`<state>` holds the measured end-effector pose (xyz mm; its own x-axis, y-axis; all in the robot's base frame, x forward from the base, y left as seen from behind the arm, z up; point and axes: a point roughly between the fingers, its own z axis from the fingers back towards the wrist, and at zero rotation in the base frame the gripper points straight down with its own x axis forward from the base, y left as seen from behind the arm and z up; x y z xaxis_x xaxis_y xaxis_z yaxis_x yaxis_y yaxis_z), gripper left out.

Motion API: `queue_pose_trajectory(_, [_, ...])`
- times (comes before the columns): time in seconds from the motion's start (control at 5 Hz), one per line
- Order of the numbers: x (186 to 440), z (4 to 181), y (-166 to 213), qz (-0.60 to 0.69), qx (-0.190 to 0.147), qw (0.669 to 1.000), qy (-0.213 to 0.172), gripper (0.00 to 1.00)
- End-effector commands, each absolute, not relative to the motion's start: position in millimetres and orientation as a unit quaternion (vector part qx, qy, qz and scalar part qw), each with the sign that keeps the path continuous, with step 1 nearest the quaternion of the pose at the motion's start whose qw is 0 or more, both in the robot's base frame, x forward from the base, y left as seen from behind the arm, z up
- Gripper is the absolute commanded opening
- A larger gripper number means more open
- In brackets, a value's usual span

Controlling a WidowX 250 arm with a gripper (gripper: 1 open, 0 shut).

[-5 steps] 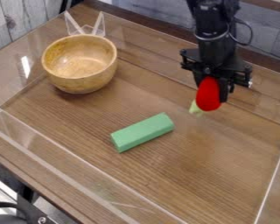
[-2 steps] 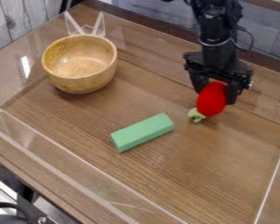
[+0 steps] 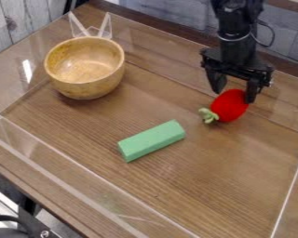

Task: Move the red fruit to the right

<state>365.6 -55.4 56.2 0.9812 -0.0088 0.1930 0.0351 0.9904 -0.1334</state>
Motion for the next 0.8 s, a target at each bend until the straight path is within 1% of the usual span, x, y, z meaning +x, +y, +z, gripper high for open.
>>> queue_pose_trajectory(0.0, [380,71.7,-55,-0.001,-0.063,0.99,-0.124,1.0])
queue_pose_trajectory(0.2, [380,69.8,-56,0.011,-0.059,0.991,-0.122,1.0])
queue_pose_trajectory(0.6, [368,74.8,-40,0.042,-0.054,0.99,-0.122,1.0])
